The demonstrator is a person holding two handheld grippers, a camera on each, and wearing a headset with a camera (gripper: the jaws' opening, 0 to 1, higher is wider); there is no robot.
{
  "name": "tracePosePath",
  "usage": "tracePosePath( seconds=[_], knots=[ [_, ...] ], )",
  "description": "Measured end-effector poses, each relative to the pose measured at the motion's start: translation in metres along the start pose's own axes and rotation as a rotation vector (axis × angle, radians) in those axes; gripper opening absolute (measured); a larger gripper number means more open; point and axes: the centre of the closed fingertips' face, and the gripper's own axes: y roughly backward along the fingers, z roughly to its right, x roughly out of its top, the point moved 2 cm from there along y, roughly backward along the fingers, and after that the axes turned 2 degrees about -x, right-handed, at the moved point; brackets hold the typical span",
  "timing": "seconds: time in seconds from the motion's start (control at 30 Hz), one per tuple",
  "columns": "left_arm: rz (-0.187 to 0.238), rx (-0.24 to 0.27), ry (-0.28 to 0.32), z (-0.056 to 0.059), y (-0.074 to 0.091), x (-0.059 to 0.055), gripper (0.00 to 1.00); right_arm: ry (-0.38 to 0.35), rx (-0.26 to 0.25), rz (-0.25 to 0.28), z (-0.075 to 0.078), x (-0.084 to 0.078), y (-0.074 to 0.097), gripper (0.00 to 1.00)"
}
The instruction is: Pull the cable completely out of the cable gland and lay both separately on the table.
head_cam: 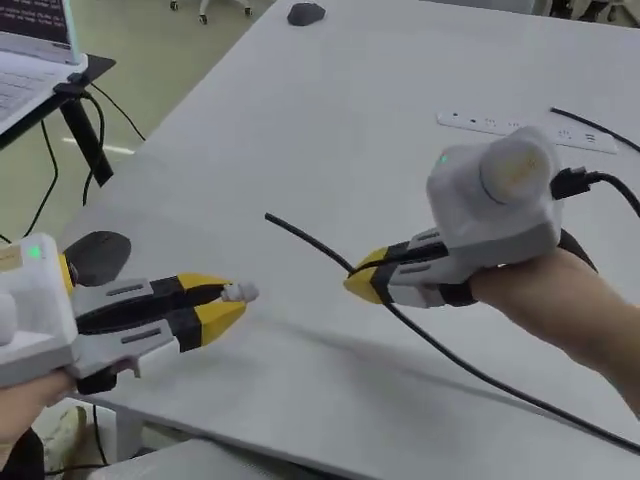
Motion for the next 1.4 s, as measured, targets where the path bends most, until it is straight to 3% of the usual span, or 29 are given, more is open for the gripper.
tracePosePath(
  seconds=[0.23,0.37,0.53,0.63,0.83,1.03,1.17,1.23,1.37,1.4],
  knots=[
    [-0.025,0.077,0.026,-0.014,0.005,-0.025,0.15,-0.019,-0.032,0.079,-0.005,0.016,-0.032,0.00],
    [-0.016,0.123,0.061,-0.024,0.006,-0.036,0.15,-0.061,-0.057,0.112,0.000,0.021,-0.051,0.00],
    [-0.029,0.125,0.073,-0.026,0.002,-0.047,0.15,-0.115,-0.048,0.099,0.003,0.011,-0.071,0.00],
    [-0.036,0.134,0.075,-0.029,0.001,-0.054,0.15,-0.192,-0.064,0.133,0.007,0.014,-0.080,0.00],
    [-0.046,0.149,0.063,-0.030,-0.003,-0.062,0.15,-0.241,-0.079,0.163,0.011,0.015,-0.101,0.00],
    [-0.025,0.152,0.058,-0.032,-0.003,-0.061,0.15,-0.136,-0.144,0.158,0.014,0.011,-0.106,0.00],
    [-0.028,0.137,0.060,-0.030,-0.004,-0.061,0.15,-0.108,-0.139,0.144,0.014,0.006,-0.112,0.00],
    [-0.026,0.137,0.049,-0.030,-0.003,-0.061,0.15,-0.065,-0.166,0.142,0.017,0.006,-0.112,0.00],
    [-0.024,0.131,0.072,-0.029,-0.004,-0.061,0.15,-0.020,-0.177,0.141,0.015,0.007,-0.113,0.00],
    [-0.028,0.147,0.055,-0.031,-0.003,-0.061,0.15,-0.010,-0.179,0.139,0.015,0.006,-0.113,0.00]
  ],
)
